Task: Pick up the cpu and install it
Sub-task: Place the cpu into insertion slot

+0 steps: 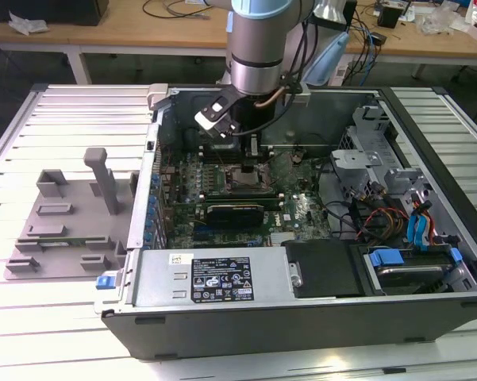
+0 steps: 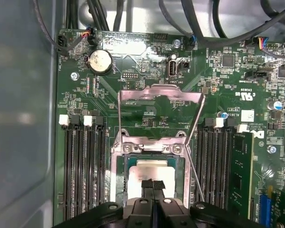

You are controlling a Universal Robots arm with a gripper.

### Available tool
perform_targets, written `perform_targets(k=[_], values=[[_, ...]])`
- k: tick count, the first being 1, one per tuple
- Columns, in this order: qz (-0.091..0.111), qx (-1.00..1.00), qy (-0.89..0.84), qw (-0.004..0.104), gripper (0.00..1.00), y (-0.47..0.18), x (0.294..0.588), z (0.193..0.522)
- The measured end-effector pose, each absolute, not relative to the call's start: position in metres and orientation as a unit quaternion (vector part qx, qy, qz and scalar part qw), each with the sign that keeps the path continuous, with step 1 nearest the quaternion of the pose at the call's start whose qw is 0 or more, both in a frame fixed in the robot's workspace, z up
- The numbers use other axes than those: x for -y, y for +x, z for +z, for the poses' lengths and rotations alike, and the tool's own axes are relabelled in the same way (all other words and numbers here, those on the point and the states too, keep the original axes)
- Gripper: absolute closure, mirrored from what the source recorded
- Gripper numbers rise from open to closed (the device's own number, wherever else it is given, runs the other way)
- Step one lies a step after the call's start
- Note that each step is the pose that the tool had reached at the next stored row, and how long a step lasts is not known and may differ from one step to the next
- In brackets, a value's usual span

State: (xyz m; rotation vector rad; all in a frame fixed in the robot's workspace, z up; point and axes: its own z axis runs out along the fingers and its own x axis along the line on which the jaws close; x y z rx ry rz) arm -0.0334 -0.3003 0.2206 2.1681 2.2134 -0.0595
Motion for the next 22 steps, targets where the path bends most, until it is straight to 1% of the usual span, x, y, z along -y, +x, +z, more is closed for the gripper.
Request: perform_targets(k=[15,22], values=[[-0.019,-0.714,0.699,0.021,0.89,-0.033,0.3,0.239],[-0.019,-0.714,0.699,0.021,0.89,-0.033,0.3,0.259]])
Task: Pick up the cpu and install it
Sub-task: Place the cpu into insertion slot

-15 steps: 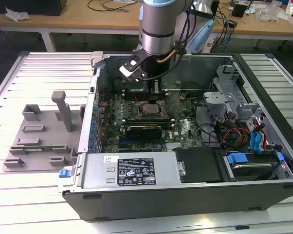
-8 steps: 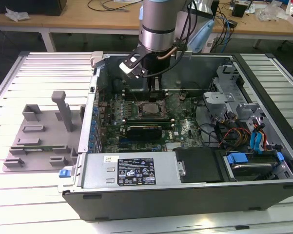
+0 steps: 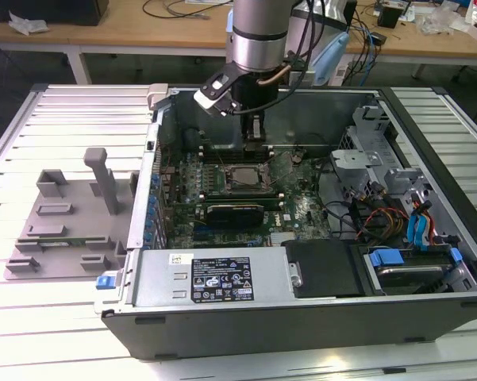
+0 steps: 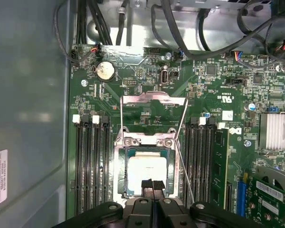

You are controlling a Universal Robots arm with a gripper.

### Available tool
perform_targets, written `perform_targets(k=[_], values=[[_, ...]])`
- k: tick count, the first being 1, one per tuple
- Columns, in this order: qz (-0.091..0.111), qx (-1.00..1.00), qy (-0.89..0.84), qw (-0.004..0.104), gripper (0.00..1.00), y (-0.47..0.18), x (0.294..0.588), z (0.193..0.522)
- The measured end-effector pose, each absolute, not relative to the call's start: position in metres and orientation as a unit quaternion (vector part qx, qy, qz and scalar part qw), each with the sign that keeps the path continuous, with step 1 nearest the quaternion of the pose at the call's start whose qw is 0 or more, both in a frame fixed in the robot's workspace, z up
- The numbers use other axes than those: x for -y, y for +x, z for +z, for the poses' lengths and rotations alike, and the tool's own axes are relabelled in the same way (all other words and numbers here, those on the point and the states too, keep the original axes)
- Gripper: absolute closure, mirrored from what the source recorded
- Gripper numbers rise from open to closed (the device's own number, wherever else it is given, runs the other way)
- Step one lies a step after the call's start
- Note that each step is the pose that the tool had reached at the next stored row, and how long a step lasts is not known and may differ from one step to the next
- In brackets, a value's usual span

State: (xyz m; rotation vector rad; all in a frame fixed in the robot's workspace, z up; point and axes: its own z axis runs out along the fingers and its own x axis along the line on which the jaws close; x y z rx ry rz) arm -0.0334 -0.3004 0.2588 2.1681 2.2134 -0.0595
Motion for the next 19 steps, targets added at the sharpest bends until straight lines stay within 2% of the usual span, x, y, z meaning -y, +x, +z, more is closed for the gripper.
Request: perform_targets(k=[19], values=[[-0.019,-0.714,0.699,0.021,0.89,-0.033,0.3,0.295]])
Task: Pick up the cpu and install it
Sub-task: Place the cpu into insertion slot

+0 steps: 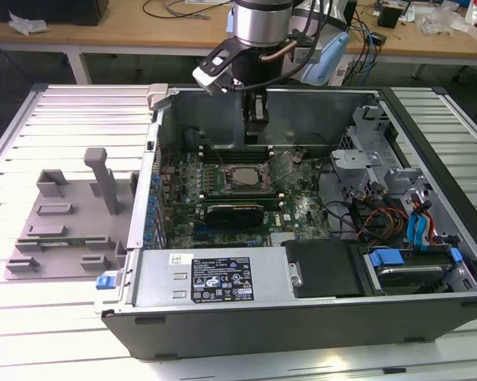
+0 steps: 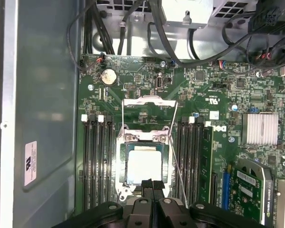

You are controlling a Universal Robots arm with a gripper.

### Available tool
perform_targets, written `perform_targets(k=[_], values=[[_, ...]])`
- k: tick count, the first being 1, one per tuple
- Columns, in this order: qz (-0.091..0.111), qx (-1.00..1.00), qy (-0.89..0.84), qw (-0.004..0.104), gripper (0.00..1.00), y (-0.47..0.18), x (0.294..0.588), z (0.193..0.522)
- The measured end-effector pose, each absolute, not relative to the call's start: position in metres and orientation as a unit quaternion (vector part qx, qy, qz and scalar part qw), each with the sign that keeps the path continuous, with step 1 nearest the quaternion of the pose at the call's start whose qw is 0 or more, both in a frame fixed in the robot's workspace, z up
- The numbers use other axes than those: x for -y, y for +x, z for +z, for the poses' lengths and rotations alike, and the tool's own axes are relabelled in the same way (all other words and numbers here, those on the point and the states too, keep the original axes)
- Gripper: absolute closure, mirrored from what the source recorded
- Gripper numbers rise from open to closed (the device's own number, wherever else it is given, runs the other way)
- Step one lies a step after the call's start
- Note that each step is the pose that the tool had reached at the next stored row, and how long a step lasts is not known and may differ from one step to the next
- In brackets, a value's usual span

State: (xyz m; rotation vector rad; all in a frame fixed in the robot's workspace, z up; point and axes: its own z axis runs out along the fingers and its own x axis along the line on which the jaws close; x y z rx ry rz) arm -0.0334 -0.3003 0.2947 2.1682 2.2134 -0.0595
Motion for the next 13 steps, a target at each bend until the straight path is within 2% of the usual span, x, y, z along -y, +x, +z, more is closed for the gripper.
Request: perform_targets(k=[13], values=[[-0.019,-0.714,0.699,0.021,0.89,-0.033,0.3,0.327]])
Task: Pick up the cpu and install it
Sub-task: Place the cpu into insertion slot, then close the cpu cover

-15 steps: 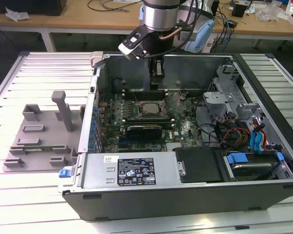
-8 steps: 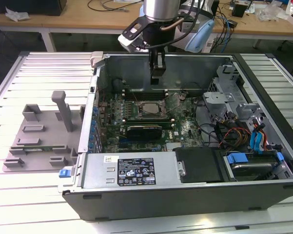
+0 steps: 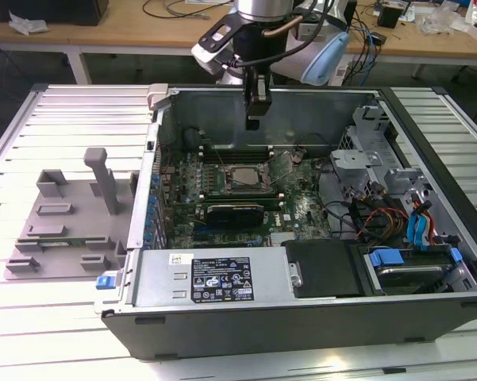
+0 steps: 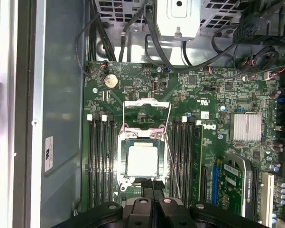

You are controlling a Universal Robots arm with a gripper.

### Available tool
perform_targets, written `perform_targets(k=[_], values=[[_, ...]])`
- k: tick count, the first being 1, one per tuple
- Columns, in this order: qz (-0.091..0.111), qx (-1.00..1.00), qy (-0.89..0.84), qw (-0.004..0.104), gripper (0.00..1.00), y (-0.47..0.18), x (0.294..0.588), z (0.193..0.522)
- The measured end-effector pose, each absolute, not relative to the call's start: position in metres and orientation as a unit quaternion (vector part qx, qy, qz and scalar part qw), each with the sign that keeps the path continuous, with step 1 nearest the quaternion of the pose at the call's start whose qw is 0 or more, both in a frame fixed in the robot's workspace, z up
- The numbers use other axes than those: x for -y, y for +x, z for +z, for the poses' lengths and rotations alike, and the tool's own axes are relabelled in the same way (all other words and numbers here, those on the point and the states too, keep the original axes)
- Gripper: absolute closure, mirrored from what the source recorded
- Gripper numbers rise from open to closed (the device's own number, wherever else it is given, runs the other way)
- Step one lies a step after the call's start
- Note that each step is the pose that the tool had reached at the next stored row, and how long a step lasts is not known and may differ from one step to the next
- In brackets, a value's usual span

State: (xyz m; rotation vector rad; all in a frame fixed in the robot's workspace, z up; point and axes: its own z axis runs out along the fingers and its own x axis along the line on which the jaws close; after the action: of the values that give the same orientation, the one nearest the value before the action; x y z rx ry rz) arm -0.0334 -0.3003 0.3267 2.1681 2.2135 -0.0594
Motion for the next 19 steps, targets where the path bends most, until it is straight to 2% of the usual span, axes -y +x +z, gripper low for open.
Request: perform_targets(k=[19], values=[[-0.02,-0.714,0.699,0.022,0.89,0.004,0.3,0.326]])
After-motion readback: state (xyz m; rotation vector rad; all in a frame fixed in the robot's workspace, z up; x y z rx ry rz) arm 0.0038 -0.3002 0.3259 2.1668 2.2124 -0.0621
